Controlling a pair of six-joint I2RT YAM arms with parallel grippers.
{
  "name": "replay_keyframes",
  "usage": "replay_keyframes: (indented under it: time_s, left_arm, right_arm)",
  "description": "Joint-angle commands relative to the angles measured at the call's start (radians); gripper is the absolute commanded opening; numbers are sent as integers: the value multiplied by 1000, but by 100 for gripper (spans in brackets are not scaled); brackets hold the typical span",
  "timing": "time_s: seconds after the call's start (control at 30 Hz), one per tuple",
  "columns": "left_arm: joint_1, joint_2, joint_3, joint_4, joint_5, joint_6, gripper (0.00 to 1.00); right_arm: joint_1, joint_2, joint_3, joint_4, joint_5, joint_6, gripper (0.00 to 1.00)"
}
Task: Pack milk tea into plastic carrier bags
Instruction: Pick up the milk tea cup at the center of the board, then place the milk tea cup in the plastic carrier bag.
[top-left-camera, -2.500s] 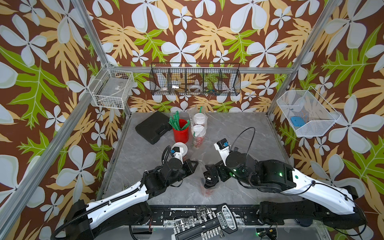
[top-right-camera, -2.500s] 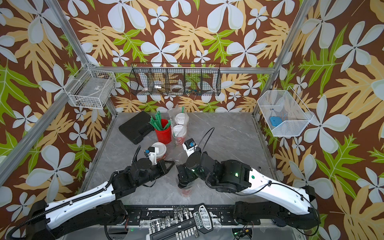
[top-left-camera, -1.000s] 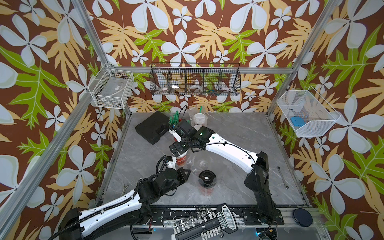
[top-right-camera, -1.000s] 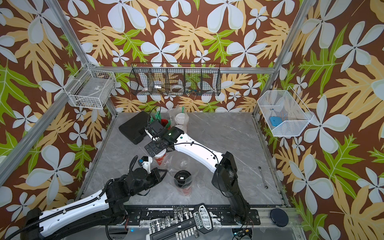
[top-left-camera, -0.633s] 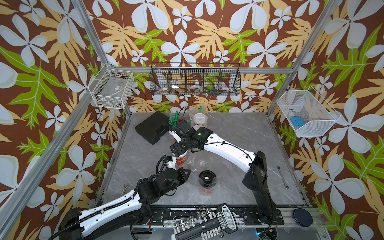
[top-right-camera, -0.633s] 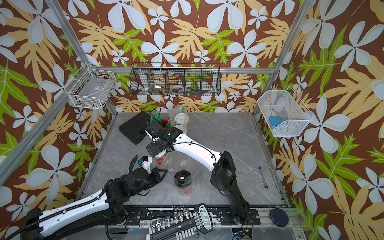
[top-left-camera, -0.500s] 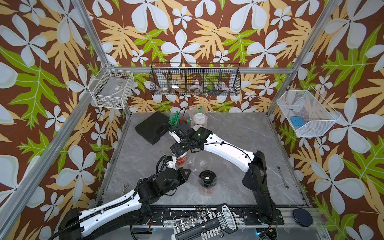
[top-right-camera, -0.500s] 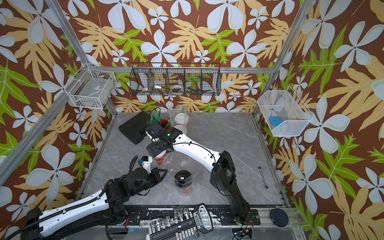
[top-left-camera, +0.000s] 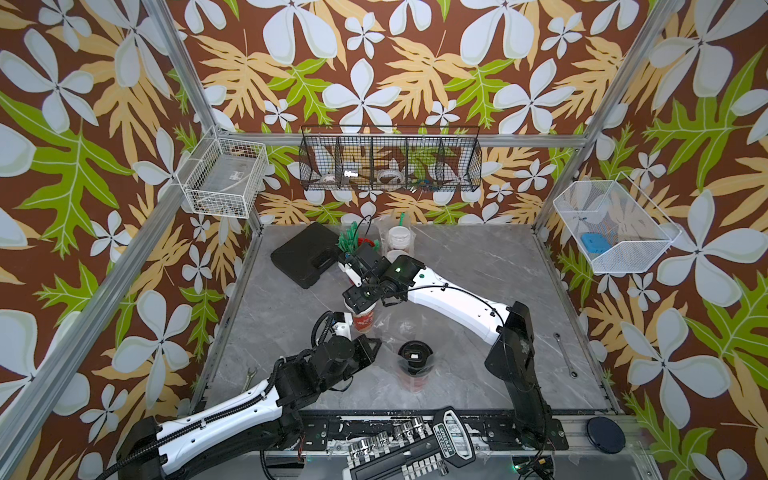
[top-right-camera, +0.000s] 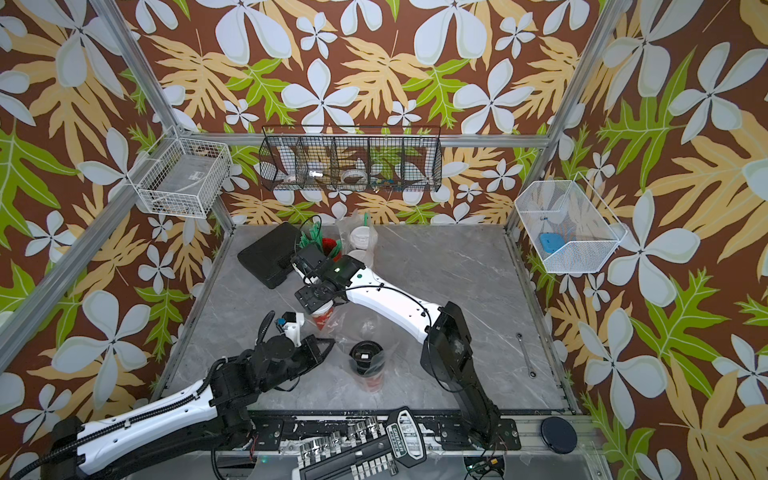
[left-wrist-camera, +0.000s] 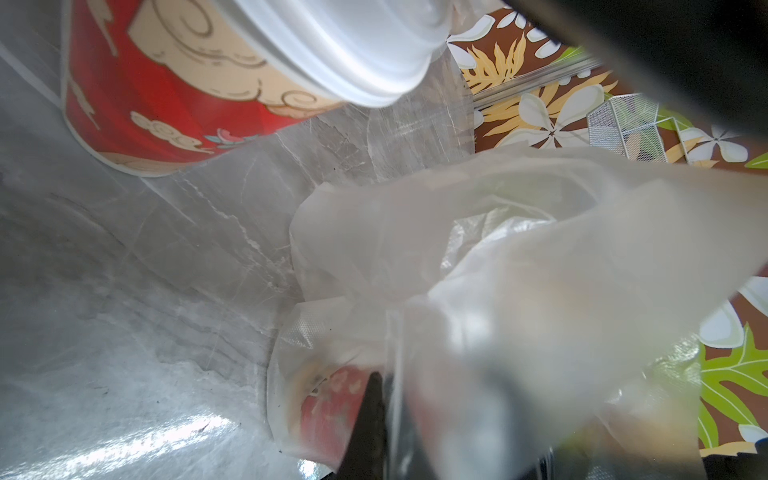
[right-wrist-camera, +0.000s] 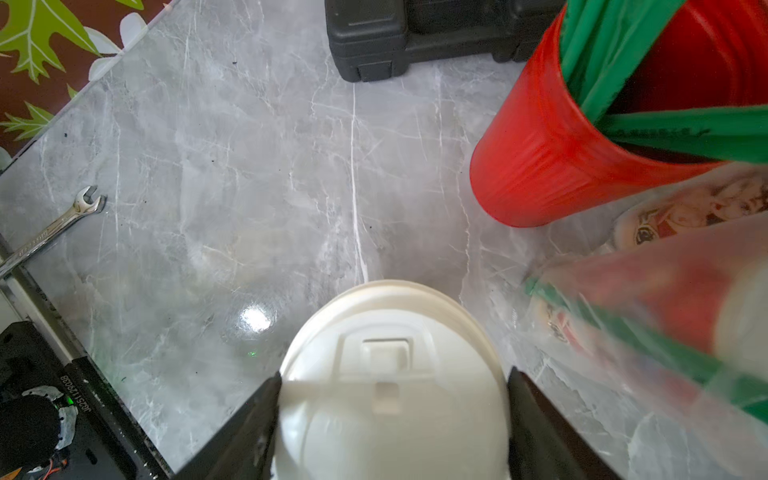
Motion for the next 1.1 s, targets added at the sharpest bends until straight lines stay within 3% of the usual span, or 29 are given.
replay_keyframes:
  time_s: [0.0, 0.47, 1.07]
  left_arm:
    - [-1, -2, 6, 9, -13, 5, 0]
    - [-2, 3, 15, 11, -15, 18, 0]
    - [-3, 18, 56, 12, -39, 41, 0]
  right_arm:
    - [0, -15, -6, 1, 15, 18, 74]
    - [-12, -123, 21, 19, 5, 26, 72]
    - [-28, -460, -98, 36, 43, 68, 68]
